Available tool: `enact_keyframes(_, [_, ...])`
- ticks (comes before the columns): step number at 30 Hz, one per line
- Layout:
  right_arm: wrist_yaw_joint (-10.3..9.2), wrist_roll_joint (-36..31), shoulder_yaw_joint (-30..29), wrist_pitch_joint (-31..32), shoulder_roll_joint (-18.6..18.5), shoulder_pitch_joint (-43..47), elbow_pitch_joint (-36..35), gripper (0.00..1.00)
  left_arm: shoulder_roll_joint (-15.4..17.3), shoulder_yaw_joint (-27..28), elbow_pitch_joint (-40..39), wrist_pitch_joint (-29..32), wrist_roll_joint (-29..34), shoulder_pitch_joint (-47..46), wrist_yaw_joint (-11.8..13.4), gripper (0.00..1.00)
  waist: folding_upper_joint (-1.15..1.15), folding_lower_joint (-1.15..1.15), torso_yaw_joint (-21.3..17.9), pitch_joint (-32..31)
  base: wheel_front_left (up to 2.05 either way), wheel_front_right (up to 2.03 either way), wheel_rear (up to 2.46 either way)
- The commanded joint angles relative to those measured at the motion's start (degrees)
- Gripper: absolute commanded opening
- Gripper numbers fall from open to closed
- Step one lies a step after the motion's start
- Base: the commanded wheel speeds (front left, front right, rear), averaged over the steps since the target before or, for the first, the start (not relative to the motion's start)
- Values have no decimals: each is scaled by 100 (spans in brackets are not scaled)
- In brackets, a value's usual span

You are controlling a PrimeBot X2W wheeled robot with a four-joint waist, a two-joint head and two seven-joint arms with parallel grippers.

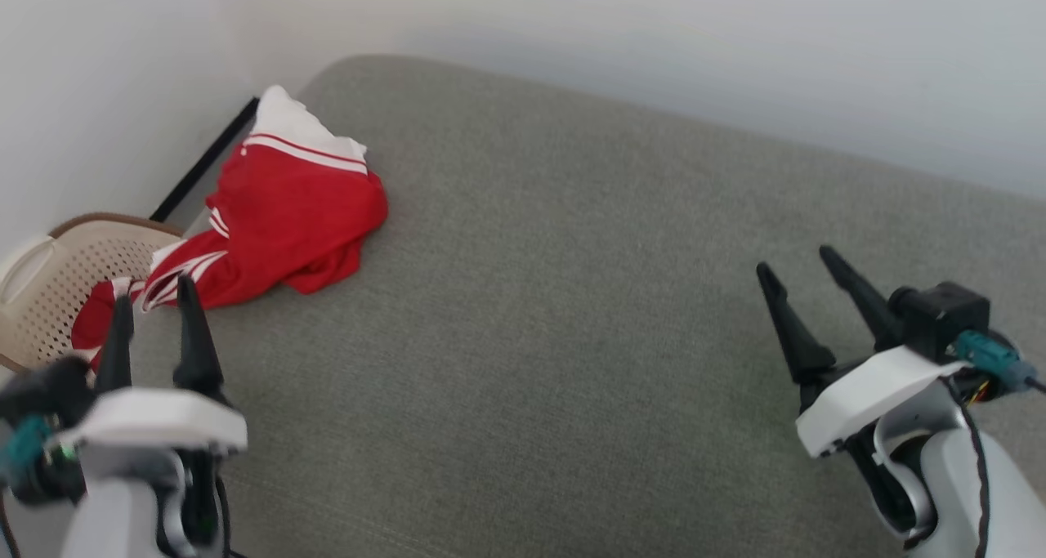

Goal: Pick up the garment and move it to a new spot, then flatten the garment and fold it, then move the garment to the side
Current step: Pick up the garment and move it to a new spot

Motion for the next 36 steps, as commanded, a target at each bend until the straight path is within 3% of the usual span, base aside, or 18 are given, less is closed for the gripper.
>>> enact_keyframes(1, [-2, -50, -27, 42, -34, -85, -70, 100, 63, 1, 93, 46, -66, -242, -37, 100, 0, 0, -50, 174, 0, 0, 0])
enact_keyframes(11, [-2, -159, -83, 355, -291, -542, -602, 100, 478, 147, 1434, 77, -304, -1959, -300, 100, 0, 0, -383, 1099, 0, 0, 0])
enact_keyframes(25, [-2, -240, -55, 738, -525, -1065, -1501, 100, 898, -1, 4181, 148, -373, -4084, -563, 100, 0, 0, -800, 2189, 0, 0, 0])
enact_keyframes(29, [-2, -276, -54, 927, -577, -1195, -1868, 100, 921, -18, 5019, 392, -431, -4619, -451, 100, 0, 0, -891, 2435, 0, 0, 0])
enact_keyframes(36, [-2, -282, -12, 1174, -651, -1262, -2224, 100, 991, -56, 5668, 943, -463, -4966, -211, 100, 0, 0, -976, 2614, 0, 0, 0])
